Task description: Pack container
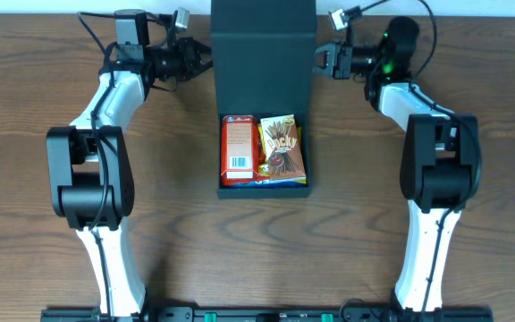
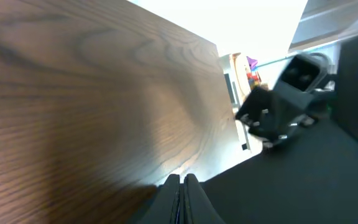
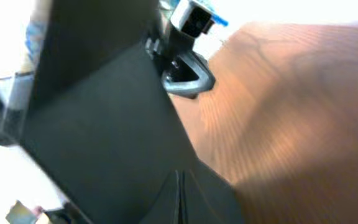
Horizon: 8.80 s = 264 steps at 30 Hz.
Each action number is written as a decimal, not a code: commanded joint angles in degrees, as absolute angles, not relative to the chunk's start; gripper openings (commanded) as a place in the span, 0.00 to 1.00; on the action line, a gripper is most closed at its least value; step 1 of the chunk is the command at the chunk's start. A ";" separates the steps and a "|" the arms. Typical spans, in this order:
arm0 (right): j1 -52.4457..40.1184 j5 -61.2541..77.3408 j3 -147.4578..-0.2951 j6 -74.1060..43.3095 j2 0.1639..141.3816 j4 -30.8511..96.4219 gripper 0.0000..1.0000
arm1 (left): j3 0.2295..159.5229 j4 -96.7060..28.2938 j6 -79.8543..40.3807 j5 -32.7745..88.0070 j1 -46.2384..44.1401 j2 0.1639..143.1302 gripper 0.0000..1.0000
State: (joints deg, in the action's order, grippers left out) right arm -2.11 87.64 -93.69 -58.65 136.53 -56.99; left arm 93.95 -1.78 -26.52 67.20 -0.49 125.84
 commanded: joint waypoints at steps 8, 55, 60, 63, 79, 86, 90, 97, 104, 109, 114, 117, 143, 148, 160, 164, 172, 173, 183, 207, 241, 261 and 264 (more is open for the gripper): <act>-2.79 89.32 -94.15 -103.28 137.14 -87.57 0.02 | 95.09 -5.02 -23.59 69.19 -1.02 116.11 0.06; 2.98 59.55 -102.85 -41.19 135.11 -12.53 0.02 | 95.77 -37.43 -11.22 26.20 -12.29 106.98 0.06; 2.31 43.81 -111.96 -14.06 127.66 24.32 0.02 | 95.88 -38.37 -7.27 22.06 -16.03 101.30 0.06; 1.83 33.76 -114.54 -3.70 122.10 39.24 0.02 | 95.88 -41.08 -4.21 22.04 -17.96 100.71 0.06; -5.32 20.69 -106.91 1.76 92.38 64.62 0.01 | 92.62 -55.99 18.87 35.62 -21.12 102.74 0.06; -6.15 17.85 -81.76 -7.05 73.76 66.30 0.02 | 80.07 -52.12 23.05 43.20 -21.12 102.74 0.06; -10.00 21.63 -58.65 -13.87 59.55 53.87 0.02 | 75.59 -46.81 22.94 44.42 -21.45 102.74 0.06; -19.00 24.23 -30.92 -30.04 49.76 34.44 0.02 | 73.17 -40.86 21.80 43.44 -21.45 102.80 0.06; -23.11 21.82 -20.05 -37.45 54.06 15.20 0.02 | 73.10 -41.28 21.39 42.19 -22.22 105.27 0.06; -23.27 20.99 -18.72 -39.03 60.64 6.94 0.02 | 73.10 -41.47 21.39 42.13 -23.92 107.28 0.06; -24.36 21.04 -18.72 -42.89 69.87 -2.35 0.02 | 73.10 -41.74 21.39 41.28 -24.16 107.55 0.06; -26.13 22.61 -18.72 -44.36 74.48 -8.25 0.02 | 73.10 -41.95 21.34 39.88 -24.14 107.55 0.06; -43.20 -4.14 -18.74 -61.28 87.92 -32.53 0.02 | 73.10 -42.17 20.53 39.88 -24.14 107.55 0.06; -43.16 2.68 -18.74 -59.77 87.85 -35.00 0.02 | 73.10 -42.19 19.46 39.90 -24.12 107.53 0.06; -33.89 14.41 -18.76 -44.27 79.07 -29.30 0.02 | 74.46 -42.19 15.68 39.83 -15.40 94.43 0.06; -28.03 15.51 -20.12 -38.87 70.94 -23.20 0.02 | 74.46 -43.13 14.55 39.83 -10.15 88.62 0.06; -17.52 11.00 -31.53 -21.76 58.94 -4.21 0.02 | 74.46 -44.40 14.55 39.83 -1.93 82.78 0.06; -16.38 9.26 -32.99 -19.18 58.92 -1.89 0.01 | 74.46 -44.84 14.57 39.46 -1.67 82.81 0.06; -4.95 4.93 -44.80 -4.58 58.85 13.76 0.02 | 74.41 -47.68 11.07 34.52 -1.52 81.23 0.06; -4.58 4.91 -47.92 -4.62 58.85 36.14 0.99 | 74.39 -51.40 11.11 33.98 -1.52 77.23 0.95; -4.58 4.93 -47.90 -4.62 58.85 36.25 0.99 | 21.96 -39.77 8.08 1.67 2.70 3.79 0.95; -4.58 4.93 -47.92 -4.64 58.85 36.25 0.99 | 8.03 -29.10 -3.27 -0.62 2.66 0.21 0.95; -4.58 4.93 -47.90 -4.62 58.85 36.25 0.99 | 8.05 -29.32 -3.22 -0.62 2.66 0.25 0.95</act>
